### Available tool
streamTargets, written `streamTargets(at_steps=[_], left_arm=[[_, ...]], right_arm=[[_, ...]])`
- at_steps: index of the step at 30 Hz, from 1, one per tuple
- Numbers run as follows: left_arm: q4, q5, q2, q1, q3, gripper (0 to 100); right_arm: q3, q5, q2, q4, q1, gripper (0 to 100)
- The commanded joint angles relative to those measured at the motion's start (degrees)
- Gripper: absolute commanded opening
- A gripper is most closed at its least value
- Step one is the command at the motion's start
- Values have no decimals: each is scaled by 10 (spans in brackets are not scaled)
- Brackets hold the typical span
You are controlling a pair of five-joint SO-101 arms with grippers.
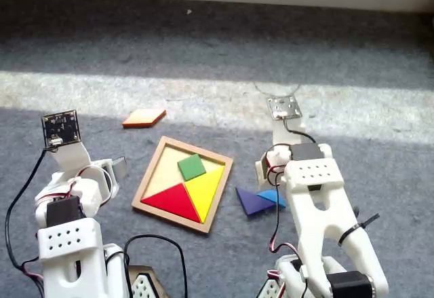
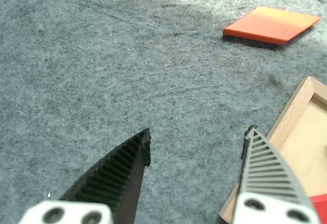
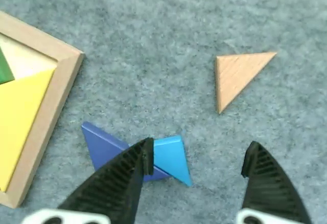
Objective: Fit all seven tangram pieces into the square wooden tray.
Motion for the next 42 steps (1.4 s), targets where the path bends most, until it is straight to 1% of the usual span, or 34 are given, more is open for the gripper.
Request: streamTargets(at_steps=[1,4,8,12,15,19,21,26,29,34,38,42], left_arm=[[-11,-4,-9,7,-1,294],[-11,-4,-9,7,-1,294],[-11,-4,-9,7,-1,294],[-11,-4,-9,7,-1,294],[-11,-4,-9,7,-1,294],[-11,-4,-9,7,-1,294],[-11,-4,-9,7,-1,294],[-11,-4,-9,7,-1,294],[-11,-4,-9,7,-1,294],[-11,-4,-9,7,-1,294],[-11,-4,-9,7,-1,294],[-11,-4,-9,7,0,294]], right_arm=[[-1,-14,-15,5,-19,275],[1,-17,-15,-9,-35,275],[1,-17,11,-8,-37,275],[-15,-14,106,-6,-38,275],[-53,27,170,6,-38,274],[-84,35,227,13,-38,273],[-87,35,248,13,-38,242],[-108,36,272,15,-39,90],[-109,36,271,15,-39,48],[-113,37,269,15,-39,7],[-145,39,269,41,-39,6],[-176,60,269,69,-39,6]])
